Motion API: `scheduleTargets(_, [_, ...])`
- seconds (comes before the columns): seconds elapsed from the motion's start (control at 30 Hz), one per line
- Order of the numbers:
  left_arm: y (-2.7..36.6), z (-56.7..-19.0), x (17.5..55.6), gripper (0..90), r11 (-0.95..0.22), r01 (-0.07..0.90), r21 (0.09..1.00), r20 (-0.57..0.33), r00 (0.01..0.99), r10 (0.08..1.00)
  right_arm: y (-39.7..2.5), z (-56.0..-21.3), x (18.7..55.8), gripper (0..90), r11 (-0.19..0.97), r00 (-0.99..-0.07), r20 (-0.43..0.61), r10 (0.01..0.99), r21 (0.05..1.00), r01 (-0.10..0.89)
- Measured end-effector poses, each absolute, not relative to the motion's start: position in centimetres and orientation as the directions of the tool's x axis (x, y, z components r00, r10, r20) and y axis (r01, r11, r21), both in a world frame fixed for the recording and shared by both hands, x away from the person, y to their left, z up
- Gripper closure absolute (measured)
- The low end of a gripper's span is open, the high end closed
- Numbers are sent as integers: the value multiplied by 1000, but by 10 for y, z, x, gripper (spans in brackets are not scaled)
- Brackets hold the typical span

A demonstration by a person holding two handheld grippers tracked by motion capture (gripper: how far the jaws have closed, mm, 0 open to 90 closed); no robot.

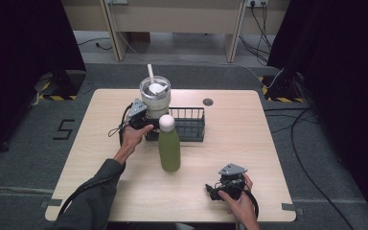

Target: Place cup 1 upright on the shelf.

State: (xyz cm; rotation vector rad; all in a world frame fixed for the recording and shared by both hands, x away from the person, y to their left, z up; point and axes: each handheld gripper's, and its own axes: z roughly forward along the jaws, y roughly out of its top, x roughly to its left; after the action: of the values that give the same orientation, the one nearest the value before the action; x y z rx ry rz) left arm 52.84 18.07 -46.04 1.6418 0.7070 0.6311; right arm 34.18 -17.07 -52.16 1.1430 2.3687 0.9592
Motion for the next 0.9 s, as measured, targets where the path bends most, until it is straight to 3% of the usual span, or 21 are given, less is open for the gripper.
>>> scheduleTargets(0.03, [179,-462,526,102,-101,141,985,-19,668,744,-171,-522,342,8,449,-618,-13,786,699,556])
scheduleTargets(0.57, [182,-465,524,103,-113,131,985,-7,681,733,-171,-522,342,8,448,-618,-12,786,700,556])
scheduleTargets(0.63, [186,-464,526,104,-158,92,983,53,685,727,-171,-522,342,8,448,-618,-12,786,700,556])
scheduleTargets(0.67, [184,-465,523,104,-116,130,985,-3,680,733,-171,-522,342,8,448,-618,-12,786,700,556])
scheduleTargets(0.9, [185,-466,522,104,-115,132,985,-6,684,730,-171,-522,342,8,448,-618,-13,786,700,556])
